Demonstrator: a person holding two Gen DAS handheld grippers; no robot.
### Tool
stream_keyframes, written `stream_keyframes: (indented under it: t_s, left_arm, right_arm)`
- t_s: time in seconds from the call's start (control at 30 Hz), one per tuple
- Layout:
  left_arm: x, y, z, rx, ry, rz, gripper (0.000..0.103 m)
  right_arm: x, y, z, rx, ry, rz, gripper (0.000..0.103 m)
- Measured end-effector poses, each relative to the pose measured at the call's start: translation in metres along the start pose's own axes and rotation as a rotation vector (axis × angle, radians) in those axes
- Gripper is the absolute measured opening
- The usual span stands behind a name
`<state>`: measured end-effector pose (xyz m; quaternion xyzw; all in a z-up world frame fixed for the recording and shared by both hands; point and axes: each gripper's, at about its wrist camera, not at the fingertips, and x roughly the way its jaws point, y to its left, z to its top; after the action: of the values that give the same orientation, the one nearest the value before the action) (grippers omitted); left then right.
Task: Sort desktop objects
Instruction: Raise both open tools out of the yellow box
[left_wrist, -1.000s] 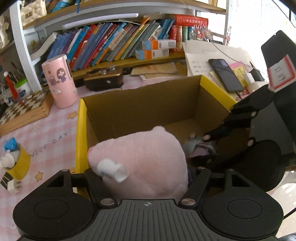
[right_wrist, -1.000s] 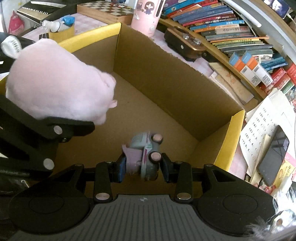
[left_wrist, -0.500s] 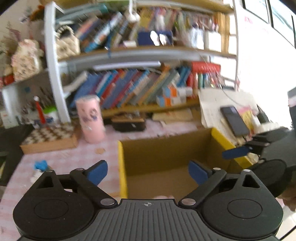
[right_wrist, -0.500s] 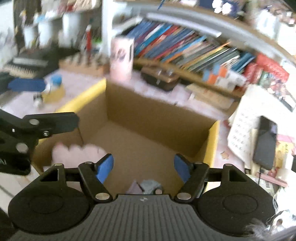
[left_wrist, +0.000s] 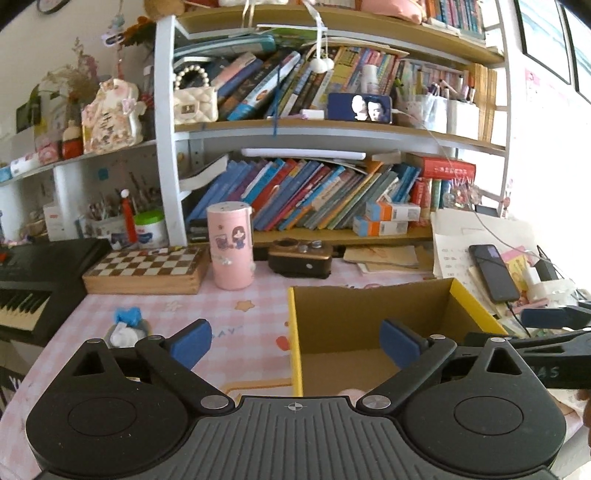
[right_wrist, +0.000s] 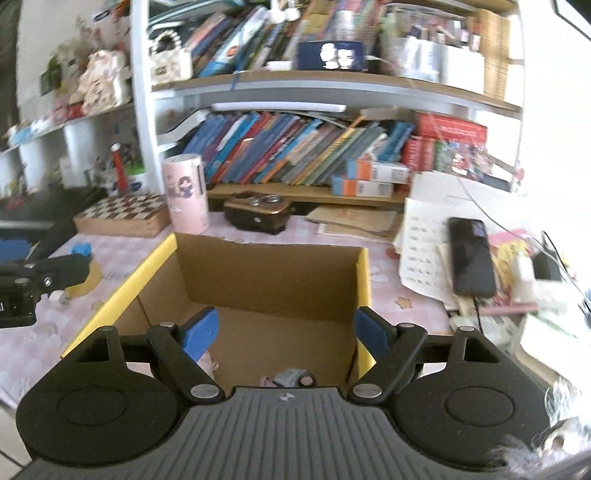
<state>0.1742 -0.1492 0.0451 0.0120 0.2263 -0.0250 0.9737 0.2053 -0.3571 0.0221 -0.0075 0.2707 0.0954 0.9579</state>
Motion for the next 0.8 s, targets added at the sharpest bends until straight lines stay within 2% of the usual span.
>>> stream_keyframes:
  t_s: [0.3,0.8]
  left_arm:
    - [-0.010,0.008,-0.012,0.018,0.009,-0.033,0.099]
    - [-0.034,0.035,-0.026,0.058,0.021,-0.102,0.099]
  right_arm:
    - [-0.020,0.005,-0.016,0.047,-0.019,-0.105,0.080]
    - [-0.044,0.043,-0.044,0.099,0.020,-0.201,0.080]
